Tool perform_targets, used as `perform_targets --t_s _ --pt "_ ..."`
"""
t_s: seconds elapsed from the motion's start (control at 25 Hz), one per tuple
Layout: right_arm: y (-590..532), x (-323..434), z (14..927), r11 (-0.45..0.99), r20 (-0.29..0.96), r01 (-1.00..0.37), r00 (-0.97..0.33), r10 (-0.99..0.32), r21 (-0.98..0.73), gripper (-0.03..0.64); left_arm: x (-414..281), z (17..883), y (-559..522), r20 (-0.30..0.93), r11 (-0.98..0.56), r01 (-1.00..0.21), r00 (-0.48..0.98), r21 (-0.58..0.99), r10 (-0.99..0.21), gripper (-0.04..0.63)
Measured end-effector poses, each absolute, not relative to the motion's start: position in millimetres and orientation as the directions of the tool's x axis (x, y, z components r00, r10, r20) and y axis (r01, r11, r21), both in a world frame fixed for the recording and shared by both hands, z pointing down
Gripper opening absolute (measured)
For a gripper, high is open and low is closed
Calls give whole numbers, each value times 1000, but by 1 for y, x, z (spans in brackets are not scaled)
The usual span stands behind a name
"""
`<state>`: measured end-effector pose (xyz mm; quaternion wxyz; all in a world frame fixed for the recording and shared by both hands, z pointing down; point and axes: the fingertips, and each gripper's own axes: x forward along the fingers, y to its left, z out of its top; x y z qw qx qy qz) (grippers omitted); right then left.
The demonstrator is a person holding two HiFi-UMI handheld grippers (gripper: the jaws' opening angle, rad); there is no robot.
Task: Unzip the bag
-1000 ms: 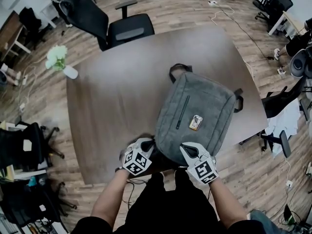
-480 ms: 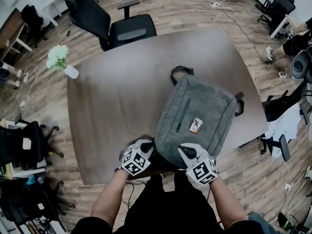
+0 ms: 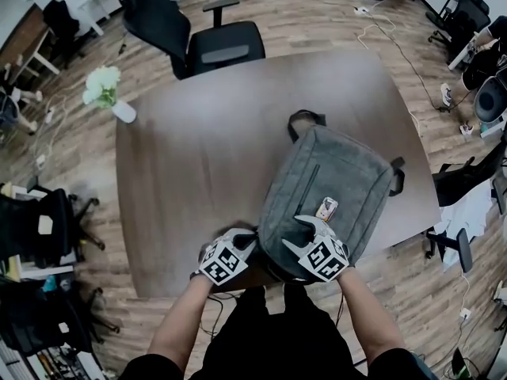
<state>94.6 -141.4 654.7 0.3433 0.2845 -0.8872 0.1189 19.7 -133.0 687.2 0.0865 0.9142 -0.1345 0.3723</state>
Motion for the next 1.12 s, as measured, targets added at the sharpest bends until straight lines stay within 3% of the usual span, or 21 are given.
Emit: perform_targets --t_s 0.2,0.64,1.12 --pt "-136 83 672 842 722 -539 -595 -352 -34 284 20 691 -122 717 -959 -271 685 87 -129 26" --pt "-143 84 677 798 697 -600 -551 -459 52 279 21 687 -113 706 -970 -208 706 128 -58 26" --pt "-179 79 674 663 671 -745 -455 -585 72 288 11 676 -107 750 -978 -204 652 35 -109 26"
